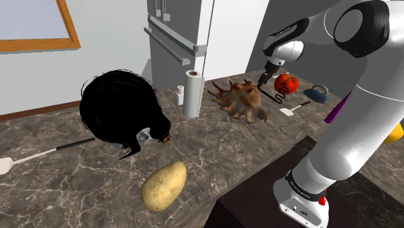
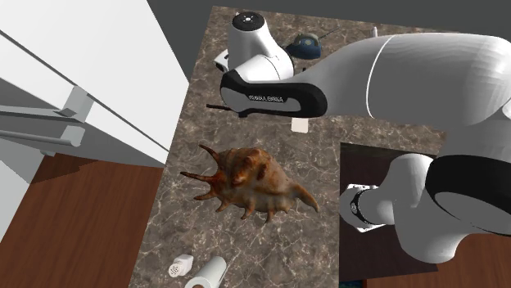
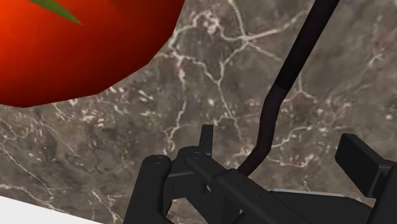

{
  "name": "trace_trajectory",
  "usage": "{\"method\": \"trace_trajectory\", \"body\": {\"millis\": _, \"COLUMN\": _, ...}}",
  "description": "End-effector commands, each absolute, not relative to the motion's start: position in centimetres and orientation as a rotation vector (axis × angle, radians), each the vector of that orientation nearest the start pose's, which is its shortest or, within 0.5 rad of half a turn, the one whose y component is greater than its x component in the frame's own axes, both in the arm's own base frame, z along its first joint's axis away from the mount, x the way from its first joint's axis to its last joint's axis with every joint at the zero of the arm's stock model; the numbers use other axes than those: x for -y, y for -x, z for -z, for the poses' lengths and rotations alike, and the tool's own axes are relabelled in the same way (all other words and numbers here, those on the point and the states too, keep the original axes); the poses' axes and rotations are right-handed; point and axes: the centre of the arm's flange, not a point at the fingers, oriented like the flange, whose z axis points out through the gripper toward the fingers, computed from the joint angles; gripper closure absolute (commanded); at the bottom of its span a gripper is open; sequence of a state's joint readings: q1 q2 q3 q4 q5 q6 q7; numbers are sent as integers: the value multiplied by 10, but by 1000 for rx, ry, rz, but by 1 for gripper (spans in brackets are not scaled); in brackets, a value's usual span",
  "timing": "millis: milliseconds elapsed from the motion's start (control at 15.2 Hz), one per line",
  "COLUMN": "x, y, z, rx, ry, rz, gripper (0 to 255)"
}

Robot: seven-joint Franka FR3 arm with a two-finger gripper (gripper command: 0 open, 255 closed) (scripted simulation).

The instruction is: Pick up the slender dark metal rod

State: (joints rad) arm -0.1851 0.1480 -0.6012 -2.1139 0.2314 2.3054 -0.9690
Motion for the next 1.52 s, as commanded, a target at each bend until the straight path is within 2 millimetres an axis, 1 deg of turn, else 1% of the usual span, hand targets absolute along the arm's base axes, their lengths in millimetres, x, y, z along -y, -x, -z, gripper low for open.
{"method": "trace_trajectory", "body": {"millis": 0, "x": 395, "y": -410, "z": -353, "rx": 65, "ry": 3133, "rz": 189, "gripper": 0}}
{"method": "trace_trajectory", "body": {"millis": 198, "x": 395, "y": -410, "z": -339, "rx": 65, "ry": 3133, "rz": 189, "gripper": 0}}
{"method": "trace_trajectory", "body": {"millis": 330, "x": 395, "y": -410, "z": -339, "rx": 65, "ry": 3133, "rz": 189, "gripper": 0}}
{"method": "trace_trajectory", "body": {"millis": 396, "x": 395, "y": -410, "z": -339, "rx": 65, "ry": 3133, "rz": 189, "gripper": 255}}
{"method": "trace_trajectory", "body": {"millis": 990, "x": 395, "y": -410, "z": -339, "rx": 65, "ry": 3133, "rz": 189, "gripper": 255}}
{"method": "trace_trajectory", "body": {"millis": 1452, "x": 395, "y": -410, "z": -376, "rx": 65, "ry": 3133, "rz": 189, "gripper": 255}}
